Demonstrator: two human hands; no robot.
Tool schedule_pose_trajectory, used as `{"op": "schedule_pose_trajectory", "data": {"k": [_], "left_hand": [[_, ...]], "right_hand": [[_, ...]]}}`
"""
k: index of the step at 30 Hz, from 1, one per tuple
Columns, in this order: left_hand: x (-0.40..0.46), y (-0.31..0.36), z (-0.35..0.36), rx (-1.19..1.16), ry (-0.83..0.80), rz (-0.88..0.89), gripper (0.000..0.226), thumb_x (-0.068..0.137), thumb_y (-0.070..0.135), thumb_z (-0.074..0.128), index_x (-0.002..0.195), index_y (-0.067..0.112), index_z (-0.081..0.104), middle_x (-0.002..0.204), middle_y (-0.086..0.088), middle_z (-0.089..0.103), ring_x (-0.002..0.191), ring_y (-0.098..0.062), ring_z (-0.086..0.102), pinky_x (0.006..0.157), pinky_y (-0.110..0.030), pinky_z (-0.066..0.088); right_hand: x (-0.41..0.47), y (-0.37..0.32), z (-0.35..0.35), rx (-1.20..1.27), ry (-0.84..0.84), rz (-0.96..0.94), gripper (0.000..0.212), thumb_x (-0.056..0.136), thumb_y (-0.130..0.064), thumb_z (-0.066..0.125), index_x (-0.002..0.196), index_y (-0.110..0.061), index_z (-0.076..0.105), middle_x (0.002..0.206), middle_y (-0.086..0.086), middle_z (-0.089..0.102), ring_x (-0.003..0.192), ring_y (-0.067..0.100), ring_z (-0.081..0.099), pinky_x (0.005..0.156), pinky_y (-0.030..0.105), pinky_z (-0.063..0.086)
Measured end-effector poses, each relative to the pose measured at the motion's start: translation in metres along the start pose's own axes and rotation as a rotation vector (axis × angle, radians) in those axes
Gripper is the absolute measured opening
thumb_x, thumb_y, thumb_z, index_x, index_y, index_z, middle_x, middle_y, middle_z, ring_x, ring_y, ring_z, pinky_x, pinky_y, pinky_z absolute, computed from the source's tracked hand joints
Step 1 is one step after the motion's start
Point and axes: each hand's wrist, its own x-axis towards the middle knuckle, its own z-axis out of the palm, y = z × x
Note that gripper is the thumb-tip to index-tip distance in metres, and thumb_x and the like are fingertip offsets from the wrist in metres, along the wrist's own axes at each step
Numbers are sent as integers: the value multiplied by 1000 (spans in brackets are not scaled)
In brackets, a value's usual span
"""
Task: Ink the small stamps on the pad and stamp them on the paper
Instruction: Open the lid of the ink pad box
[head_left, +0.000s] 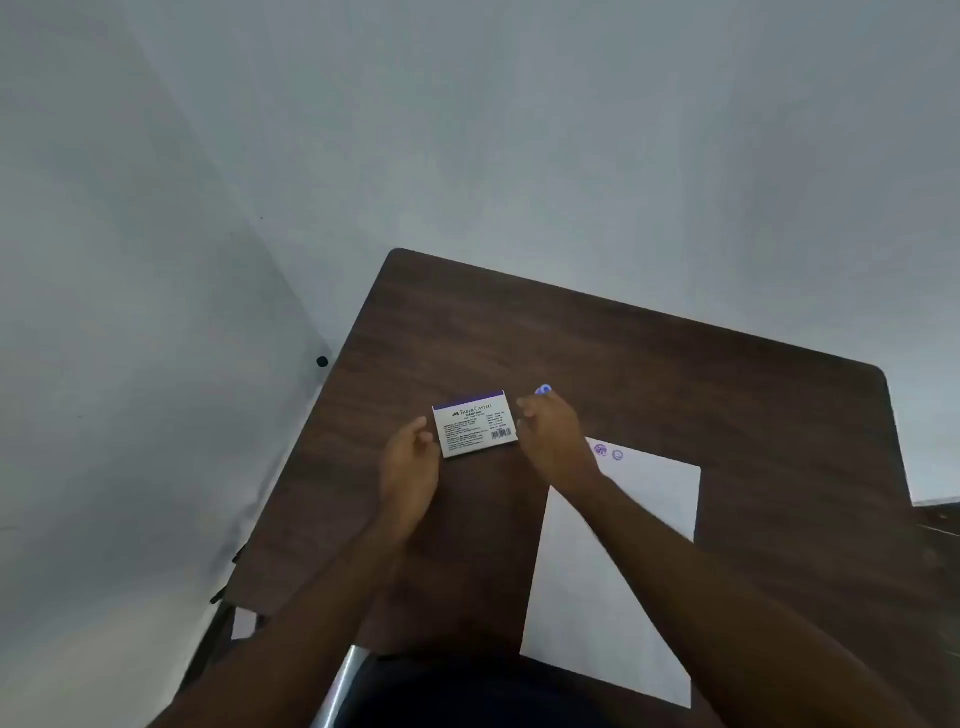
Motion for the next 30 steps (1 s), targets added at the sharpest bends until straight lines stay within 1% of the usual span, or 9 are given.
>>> {"op": "schedule_pose_trajectory", "data": {"k": [2, 5, 11, 16, 19, 21, 23, 27, 30], "left_hand": [[1, -1, 1, -36, -7, -59, 43, 94, 19, 51, 137, 20, 48, 125, 0, 60, 112, -12, 55, 94, -30, 45], [2, -5, 5, -60, -21, -94, 49, 92, 12, 53, 140, 18, 43, 117, 3, 62, 103, -8, 56, 88, -25, 45], [4, -13, 12, 4, -36, -75, 47, 90, 10, 54, 136, 17, 48, 120, 1, 58, 106, -13, 57, 96, -38, 48], [5, -16, 18, 99, -71, 27, 51, 90, 6, 55, 139, 13, 44, 123, -2, 51, 94, -10, 57, 82, -23, 48], [7, -16, 20, 97, -67, 10, 51, 88, 4, 55, 138, 9, 46, 122, -5, 52, 92, -12, 57, 82, -23, 46], [8, -16, 21, 81, -63, -3, 50, 88, 3, 55, 137, 8, 47, 121, -7, 52, 92, -14, 57, 83, -23, 46], [8, -15, 22, 75, -57, -8, 49, 87, 3, 55, 136, 7, 48, 120, -7, 52, 94, -15, 58, 84, -25, 47], [8, -16, 25, 79, -67, -23, 48, 88, 5, 55, 135, 10, 49, 118, -4, 52, 100, -14, 57, 87, -27, 48], [8, -16, 26, 82, -66, -2, 46, 86, 4, 56, 131, 11, 54, 116, -4, 54, 98, -12, 56, 83, -22, 44]], "right_hand": [[1, 1, 4, 18, -40, 35, 18, 88, -8, 52, 75, -21, 51, 91, 6, 70, 64, 4, 48, 56, 10, 28], [-1, 2, 12, 39, -115, 92, 16, 88, -9, 54, 77, -20, 53, 90, 5, 69, 75, 10, 57, 63, 15, 37], [-1, 9, 27, 141, -135, 191, 12, 89, -11, 53, 95, -13, 63, 103, 5, 65, 90, 15, 61, 77, 28, 54], [-1, 16, 35, 154, -86, 206, 6, 88, -6, 53, 85, -9, 58, 99, 7, 65, 82, 11, 56, 66, 21, 46], [-1, 19, 37, 199, -91, 206, 17, 88, -8, 53, 97, -9, 67, 103, 7, 70, 90, 14, 62, 73, 25, 53], [-1, 22, 40, 228, -88, 188, 22, 89, -10, 54, 103, -11, 71, 107, 5, 72, 92, 12, 63, 71, 10, 47], [-2, 22, 43, 238, -70, 192, 20, 89, -10, 56, 102, -11, 72, 107, 5, 73, 79, 3, 59, 58, 0, 41], [-1, 24, 49, 261, -29, 215, 18, 87, -6, 57, 94, -9, 73, 101, 7, 74, 62, -11, 50, 57, -7, 36], [0, 24, 50, 249, -30, 230, 16, 86, -6, 58, 90, -8, 73, 99, 8, 74, 62, -9, 52, 60, -7, 35]]}}
